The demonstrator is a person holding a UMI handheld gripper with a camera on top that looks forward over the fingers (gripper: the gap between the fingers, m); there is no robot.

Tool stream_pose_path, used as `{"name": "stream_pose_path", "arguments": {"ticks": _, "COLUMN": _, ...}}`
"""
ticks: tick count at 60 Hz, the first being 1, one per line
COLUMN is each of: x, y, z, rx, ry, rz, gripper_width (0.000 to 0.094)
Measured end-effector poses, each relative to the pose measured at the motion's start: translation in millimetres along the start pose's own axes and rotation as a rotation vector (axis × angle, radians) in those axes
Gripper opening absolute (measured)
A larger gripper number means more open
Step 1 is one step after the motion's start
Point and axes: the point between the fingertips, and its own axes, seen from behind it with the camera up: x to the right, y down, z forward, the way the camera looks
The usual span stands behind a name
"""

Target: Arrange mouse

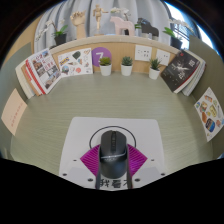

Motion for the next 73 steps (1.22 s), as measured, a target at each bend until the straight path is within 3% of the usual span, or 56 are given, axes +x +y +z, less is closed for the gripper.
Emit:
{"name": "stream_pose_path", "arguments": {"ticks": 12, "x": -0.6, "y": -0.9, "z": 1.0, "rx": 0.004, "ry": 0.002, "rz": 0.01, "gripper_width": 0.0473}}
{"name": "stream_pose_path", "arguments": {"ticks": 17, "x": -1.3, "y": 5.2, "z": -5.2, "rx": -0.035, "ry": 0.018, "rz": -0.032, "gripper_width": 0.0703}}
{"name": "stream_pose_path", "arguments": {"ticks": 20, "x": -3.0, "y": 2.7, "z": -17.1, "rx": -0.035, "ry": 0.028, "rz": -0.056, "gripper_width": 0.0775}}
{"name": "stream_pose_path", "arguments": {"ticks": 51, "x": -35.3, "y": -50.2, "z": -237.6, "rx": 0.277, "ry": 0.107, "rz": 0.021, "gripper_width": 0.078}}
{"name": "stream_pose_path", "arguments": {"ticks": 73, "x": -49.1, "y": -17.6, "z": -287.3, "rx": 0.331, "ry": 0.115, "rz": 0.022, "gripper_width": 0.0776}}
